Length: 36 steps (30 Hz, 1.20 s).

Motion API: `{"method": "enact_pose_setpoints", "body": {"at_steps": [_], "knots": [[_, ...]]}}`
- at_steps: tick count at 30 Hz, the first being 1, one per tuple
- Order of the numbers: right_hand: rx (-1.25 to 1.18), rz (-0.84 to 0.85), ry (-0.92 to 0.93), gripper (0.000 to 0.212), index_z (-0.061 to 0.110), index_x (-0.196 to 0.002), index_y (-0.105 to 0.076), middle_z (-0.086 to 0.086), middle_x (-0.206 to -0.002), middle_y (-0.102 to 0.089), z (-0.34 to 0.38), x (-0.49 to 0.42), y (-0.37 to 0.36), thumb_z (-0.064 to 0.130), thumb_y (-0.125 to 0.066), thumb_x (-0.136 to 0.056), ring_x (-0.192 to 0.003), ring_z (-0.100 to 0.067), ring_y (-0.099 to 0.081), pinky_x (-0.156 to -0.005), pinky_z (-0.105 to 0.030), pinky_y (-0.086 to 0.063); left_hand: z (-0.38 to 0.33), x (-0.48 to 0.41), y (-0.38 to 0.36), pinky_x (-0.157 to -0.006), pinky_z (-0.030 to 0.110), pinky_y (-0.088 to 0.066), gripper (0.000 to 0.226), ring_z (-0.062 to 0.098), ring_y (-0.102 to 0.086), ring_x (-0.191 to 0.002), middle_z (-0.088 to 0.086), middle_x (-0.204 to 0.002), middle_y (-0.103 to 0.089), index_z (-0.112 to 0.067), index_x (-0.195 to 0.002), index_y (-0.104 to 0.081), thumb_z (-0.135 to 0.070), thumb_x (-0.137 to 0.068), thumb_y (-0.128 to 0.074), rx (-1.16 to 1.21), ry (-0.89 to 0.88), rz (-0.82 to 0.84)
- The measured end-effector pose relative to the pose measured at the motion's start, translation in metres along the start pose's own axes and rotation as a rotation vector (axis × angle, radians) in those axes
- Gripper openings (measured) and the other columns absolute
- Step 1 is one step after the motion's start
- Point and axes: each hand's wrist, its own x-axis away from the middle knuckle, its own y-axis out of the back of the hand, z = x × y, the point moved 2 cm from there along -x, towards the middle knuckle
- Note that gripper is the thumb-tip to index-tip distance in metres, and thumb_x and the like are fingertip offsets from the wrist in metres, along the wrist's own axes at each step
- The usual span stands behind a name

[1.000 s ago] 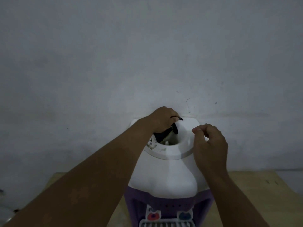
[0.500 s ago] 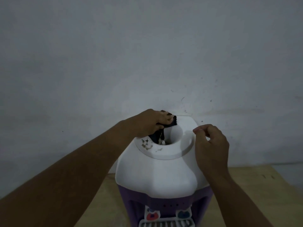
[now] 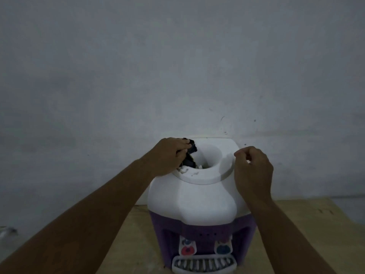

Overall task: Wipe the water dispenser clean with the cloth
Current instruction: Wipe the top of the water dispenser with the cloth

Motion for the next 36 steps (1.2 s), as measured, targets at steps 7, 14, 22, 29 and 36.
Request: {"method": "enact_pose_setpoints", "body": {"at_steps": [7,14,22,29,36], "knots": [[0.023,0.02,0.025,0.021,0.006,-0.08,-0.061,-0.002,-0.083,-0.059,0.003,0.0,-0.003,0.015,-0.047,-0.093,-0.085,-0.02,-0.053,-0.071,-0.029,-0.038,-0.023,0.048,0.002,-0.095,-0.003,-0.022,0.033,0.005,-0.051,-0.113,-0.002,-0.118,-0.068,-0.015,-0.117,-0.069,-0.016,-0.094,-0.044,0.056,-0.047,-0.159],[-0.034,0.015,-0.037,0.021,0.008,-0.079,-0.062,-0.004,-0.084,-0.062,0.004,-0.002,-0.006,0.017,-0.048,-0.091,-0.085,-0.022,-0.057,-0.074,-0.034,-0.045,-0.053,0.068,-0.011,-0.097,0.01,-0.029,0.027,0.012,-0.054,-0.104,0.003,-0.108,-0.069,-0.009,-0.113,-0.068,-0.008,-0.095,-0.048,0.117,-0.1,-0.252],[-0.223,-0.034,-0.121,0.021,0.011,-0.078,-0.066,-0.002,-0.084,-0.067,0.008,0.0,0.0,0.016,-0.048,-0.087,-0.08,-0.016,-0.06,-0.067,-0.027,-0.044,-0.08,0.053,-0.032,-0.093,0.026,-0.038,0.038,0.021,-0.058,-0.1,0.005,-0.108,-0.068,-0.009,-0.117,-0.066,-0.024,-0.097,-0.037,0.048,-0.056,-0.174],[-0.415,-0.155,-0.221,0.021,0.01,-0.072,-0.067,0.006,-0.068,-0.06,0.011,-0.003,0.008,0.01,-0.049,-0.083,-0.063,-0.003,-0.053,-0.06,-0.024,-0.042,-0.097,0.041,-0.044,-0.099,0.044,-0.042,0.042,0.029,-0.053,-0.115,0.008,-0.128,-0.06,-0.006,-0.138,-0.05,-0.015,-0.098,-0.045,-0.077,-0.09,-0.096],[-0.621,-0.25,-0.321,0.02,0.015,-0.062,-0.064,-0.002,-0.068,-0.061,0.004,-0.007,0.01,0.01,-0.049,-0.075,-0.068,-0.014,-0.056,-0.06,-0.022,-0.044,-0.109,0.02,-0.045,-0.089,0.038,-0.041,0.043,0.028,-0.051,-0.111,0.006,-0.133,-0.053,-0.008,-0.14,-0.041,-0.017,-0.098,-0.05,-0.172,-0.074,0.017]]}}
